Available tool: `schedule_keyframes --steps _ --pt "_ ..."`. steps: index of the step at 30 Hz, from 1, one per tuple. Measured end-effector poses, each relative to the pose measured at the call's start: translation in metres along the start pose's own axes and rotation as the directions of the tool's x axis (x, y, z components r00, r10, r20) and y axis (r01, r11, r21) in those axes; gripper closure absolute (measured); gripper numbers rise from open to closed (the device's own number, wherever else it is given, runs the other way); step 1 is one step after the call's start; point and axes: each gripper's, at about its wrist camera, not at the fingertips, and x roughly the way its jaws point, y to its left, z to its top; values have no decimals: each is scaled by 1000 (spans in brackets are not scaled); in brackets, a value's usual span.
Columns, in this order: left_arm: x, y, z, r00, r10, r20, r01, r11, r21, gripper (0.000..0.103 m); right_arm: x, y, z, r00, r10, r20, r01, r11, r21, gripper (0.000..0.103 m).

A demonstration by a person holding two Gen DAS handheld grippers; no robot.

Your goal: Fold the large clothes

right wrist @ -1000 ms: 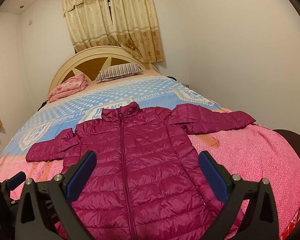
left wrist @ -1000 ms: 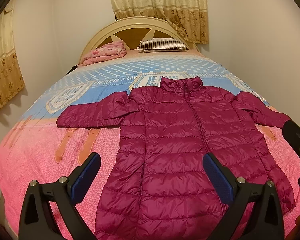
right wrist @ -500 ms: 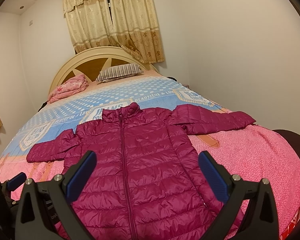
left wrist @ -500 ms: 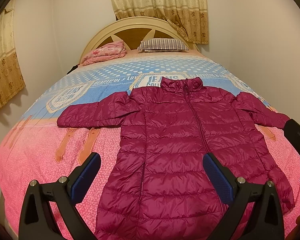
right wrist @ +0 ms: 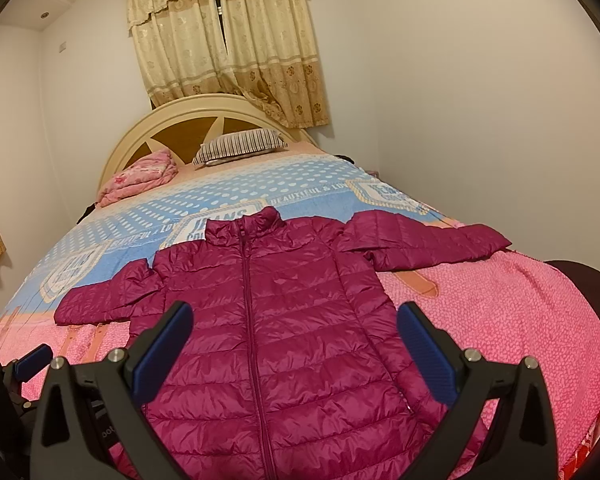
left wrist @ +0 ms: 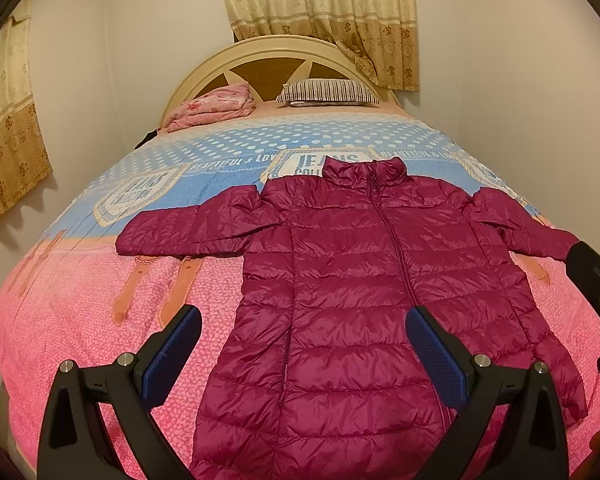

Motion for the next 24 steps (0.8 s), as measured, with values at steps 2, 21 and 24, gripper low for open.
schedule_keyframes --steps 2,21,24 --pt "-1 1 1 1000 -1 2 1 1000 -1 1 0 0 0 1000 -2 1 2 1000 1 0" --pt "-12 10 4 999 -9 35 10 999 -33 1 -2 0 2 1000 -6 -3 6 1000 -4 0" --pt "-12 11 3 999 -12 34 13 999 -37 1 -1 2 3 1000 -8 -5 8 1000 -8 0"
